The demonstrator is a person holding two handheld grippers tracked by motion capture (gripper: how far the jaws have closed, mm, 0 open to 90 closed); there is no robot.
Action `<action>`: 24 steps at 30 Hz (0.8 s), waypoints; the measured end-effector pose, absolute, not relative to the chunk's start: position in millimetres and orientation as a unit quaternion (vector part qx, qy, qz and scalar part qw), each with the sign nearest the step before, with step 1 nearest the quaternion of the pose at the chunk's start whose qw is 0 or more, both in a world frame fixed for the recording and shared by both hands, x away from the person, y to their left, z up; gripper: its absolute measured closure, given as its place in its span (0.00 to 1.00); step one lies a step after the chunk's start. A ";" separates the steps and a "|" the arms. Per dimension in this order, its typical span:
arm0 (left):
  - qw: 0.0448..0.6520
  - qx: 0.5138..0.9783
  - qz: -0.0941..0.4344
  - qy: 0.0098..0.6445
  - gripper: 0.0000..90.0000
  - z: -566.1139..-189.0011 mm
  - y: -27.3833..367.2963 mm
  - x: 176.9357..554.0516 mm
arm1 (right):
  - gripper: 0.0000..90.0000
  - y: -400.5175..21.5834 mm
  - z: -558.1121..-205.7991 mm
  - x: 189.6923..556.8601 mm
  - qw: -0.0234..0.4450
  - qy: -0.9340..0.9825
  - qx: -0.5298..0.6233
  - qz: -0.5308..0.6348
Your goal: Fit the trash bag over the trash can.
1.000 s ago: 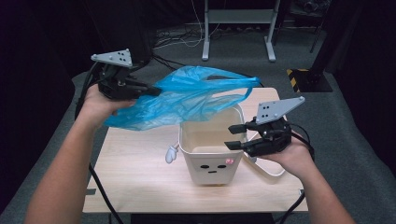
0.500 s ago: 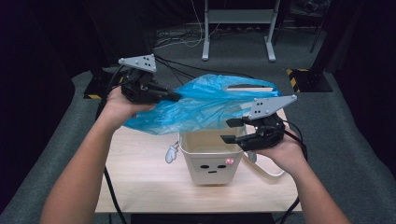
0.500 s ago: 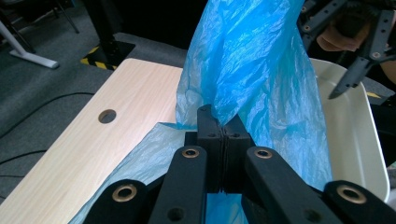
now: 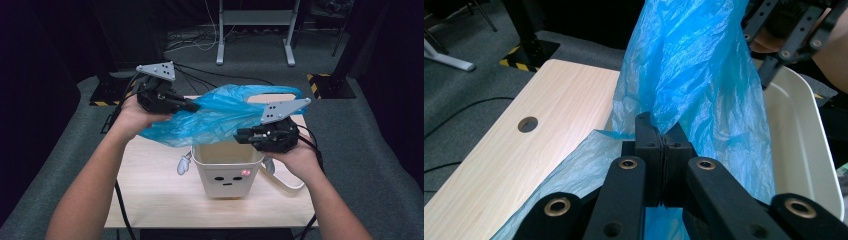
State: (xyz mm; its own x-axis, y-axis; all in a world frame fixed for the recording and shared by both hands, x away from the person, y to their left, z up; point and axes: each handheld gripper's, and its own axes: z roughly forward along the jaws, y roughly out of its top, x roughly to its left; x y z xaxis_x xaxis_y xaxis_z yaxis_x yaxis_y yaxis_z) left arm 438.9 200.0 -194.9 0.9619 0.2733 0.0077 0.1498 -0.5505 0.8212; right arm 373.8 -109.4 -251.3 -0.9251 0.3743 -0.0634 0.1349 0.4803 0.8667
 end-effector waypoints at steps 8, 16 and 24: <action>0.451 0.884 0.052 0.109 0.98 -199.0 197.6 436.6 | 1.00 -122.7 -249.0 377.6 0.137 0.848 0.166 0.485; 0.445 0.891 0.032 0.088 0.98 -198.3 191.1 432.4 | 1.00 -141.1 -242.7 385.5 0.155 0.832 0.197 0.495; 0.429 0.901 0.020 0.059 0.98 -195.4 179.3 427.5 | 1.00 -153.6 -234.4 391.2 0.171 0.823 0.212 0.498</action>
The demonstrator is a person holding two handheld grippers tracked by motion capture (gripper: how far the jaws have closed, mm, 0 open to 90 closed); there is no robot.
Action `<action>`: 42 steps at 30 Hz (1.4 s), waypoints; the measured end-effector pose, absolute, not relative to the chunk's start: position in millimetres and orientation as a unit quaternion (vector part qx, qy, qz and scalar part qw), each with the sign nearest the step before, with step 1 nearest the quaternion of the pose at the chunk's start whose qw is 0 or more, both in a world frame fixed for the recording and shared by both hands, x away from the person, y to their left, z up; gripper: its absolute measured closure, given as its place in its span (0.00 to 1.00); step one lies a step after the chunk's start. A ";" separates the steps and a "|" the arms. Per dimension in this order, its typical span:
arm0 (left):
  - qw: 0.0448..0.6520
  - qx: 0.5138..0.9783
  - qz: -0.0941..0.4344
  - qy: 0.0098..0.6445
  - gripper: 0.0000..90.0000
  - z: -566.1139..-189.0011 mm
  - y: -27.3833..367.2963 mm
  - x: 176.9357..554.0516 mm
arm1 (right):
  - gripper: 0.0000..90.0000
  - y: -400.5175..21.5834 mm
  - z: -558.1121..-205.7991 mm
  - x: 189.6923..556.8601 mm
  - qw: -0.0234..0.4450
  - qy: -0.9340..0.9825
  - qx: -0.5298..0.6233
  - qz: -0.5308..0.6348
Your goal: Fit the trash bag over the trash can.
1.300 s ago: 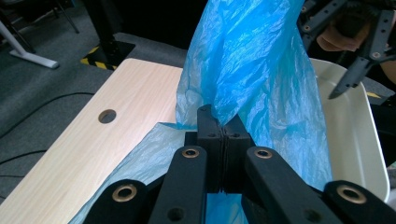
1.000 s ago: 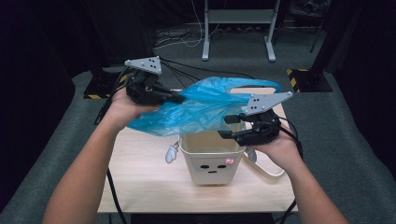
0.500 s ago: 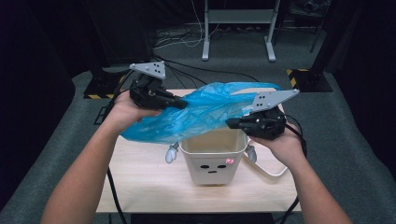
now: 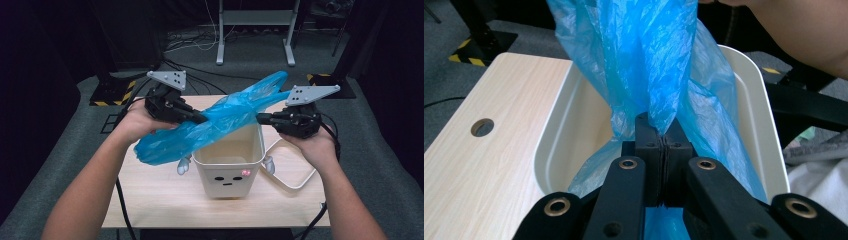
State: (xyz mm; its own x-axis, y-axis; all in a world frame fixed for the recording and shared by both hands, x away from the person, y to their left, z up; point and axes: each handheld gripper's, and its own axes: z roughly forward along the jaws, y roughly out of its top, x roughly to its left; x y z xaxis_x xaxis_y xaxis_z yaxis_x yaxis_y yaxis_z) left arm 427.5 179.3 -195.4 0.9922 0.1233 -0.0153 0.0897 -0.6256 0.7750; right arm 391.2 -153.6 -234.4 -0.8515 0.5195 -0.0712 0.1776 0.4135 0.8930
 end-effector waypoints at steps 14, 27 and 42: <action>0.439 0.897 0.009 0.049 0.98 -190.2 168.3 428.0 | 1.00 -177.8 -211.9 389.3 0.200 0.802 0.232 0.512; 0.456 0.889 -0.031 0.042 0.95 -207.4 165.5 428.1 | 1.00 -177.1 -229.6 400.3 0.178 0.809 0.245 0.504; 0.491 0.867 -0.067 0.056 0.51 -211.4 178.3 423.2 | 1.00 -175.2 -230.5 400.7 0.182 0.810 0.246 0.500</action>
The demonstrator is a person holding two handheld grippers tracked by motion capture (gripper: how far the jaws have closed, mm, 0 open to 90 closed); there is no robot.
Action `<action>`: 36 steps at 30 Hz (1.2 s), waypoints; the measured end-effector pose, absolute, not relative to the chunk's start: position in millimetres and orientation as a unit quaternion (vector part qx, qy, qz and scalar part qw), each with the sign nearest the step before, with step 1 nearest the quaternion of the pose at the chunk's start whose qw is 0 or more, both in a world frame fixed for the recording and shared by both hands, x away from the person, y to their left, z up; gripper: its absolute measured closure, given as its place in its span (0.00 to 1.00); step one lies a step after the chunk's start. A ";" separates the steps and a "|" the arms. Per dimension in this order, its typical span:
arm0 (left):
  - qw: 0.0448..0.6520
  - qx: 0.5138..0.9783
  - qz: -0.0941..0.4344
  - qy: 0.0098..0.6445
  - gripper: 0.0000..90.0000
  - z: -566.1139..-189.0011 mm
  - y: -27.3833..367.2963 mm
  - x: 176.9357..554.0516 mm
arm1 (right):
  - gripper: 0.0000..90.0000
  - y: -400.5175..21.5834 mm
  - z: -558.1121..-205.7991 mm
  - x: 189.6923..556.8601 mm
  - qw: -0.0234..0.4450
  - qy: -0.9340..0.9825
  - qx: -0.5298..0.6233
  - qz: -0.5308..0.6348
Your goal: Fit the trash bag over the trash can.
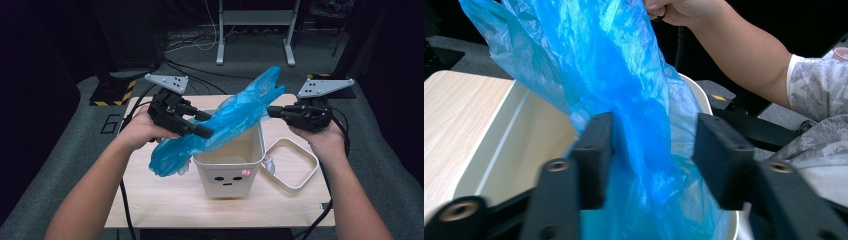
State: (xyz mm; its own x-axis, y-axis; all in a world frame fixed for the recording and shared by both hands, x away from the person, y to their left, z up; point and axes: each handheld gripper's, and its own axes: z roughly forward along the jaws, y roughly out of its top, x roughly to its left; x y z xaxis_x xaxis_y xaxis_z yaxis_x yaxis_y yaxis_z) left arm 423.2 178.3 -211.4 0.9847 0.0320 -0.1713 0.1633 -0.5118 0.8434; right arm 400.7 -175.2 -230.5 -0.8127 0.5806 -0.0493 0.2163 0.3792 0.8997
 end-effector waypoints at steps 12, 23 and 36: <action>0.471 0.879 -0.030 0.068 0.31 -222.2 175.4 408.8 | 1.00 -173.1 -229.5 399.8 0.183 0.812 0.245 0.498; 0.443 0.894 -0.048 0.048 0.63 -238.0 170.8 415.0 | 1.00 -172.4 -230.8 400.7 0.182 0.812 0.245 0.497; 0.443 0.894 -0.041 0.055 0.93 -231.4 170.1 420.9 | 0.72 -179.9 -228.6 394.3 0.179 0.802 0.253 0.512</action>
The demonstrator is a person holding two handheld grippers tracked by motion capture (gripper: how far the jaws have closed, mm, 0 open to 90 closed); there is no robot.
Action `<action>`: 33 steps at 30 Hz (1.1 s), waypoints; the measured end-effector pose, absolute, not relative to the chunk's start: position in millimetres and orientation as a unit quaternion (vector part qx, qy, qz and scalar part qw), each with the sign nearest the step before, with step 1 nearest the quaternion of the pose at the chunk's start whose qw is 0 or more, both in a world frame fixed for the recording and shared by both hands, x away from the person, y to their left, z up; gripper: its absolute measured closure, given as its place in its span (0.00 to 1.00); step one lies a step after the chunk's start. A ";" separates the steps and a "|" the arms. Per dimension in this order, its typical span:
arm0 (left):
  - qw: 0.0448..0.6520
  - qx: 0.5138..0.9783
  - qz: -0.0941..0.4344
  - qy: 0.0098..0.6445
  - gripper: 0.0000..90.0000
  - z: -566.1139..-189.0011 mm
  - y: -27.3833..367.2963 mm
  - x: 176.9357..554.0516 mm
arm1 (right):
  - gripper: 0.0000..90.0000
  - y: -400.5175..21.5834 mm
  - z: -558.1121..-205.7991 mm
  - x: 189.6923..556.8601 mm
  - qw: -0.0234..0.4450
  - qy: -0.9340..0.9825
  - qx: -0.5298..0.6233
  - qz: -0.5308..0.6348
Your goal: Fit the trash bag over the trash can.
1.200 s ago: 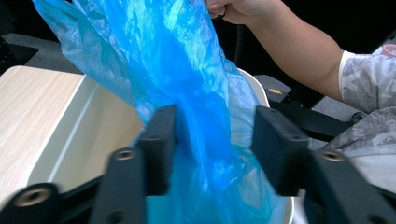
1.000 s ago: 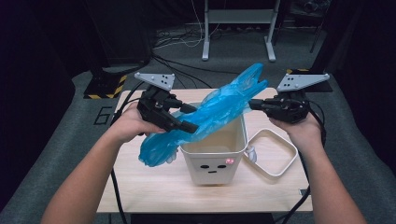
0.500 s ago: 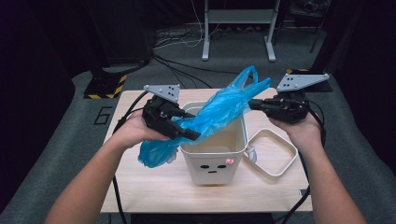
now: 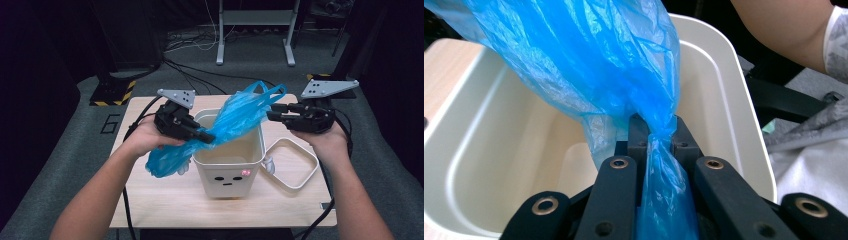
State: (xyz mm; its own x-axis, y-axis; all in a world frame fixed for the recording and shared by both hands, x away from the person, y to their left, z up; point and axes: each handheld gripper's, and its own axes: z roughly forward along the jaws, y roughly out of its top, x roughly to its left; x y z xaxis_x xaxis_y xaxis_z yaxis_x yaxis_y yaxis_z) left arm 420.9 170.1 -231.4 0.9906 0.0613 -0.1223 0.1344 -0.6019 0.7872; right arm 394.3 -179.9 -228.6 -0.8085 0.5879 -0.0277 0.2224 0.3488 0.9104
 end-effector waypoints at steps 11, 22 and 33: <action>0.470 0.880 -0.017 0.071 0.95 -204.5 174.2 428.1 | 0.59 -188.8 -216.7 373.2 0.190 0.788 0.243 0.533; 0.484 0.872 -0.002 0.075 0.95 -182.7 173.3 430.8 | 0.58 -174.7 -216.3 357.4 0.168 0.795 0.209 0.544; 0.489 0.870 0.003 0.067 0.95 -172.4 161.9 431.3 | 0.57 -132.0 -237.3 363.9 0.116 0.823 0.167 0.531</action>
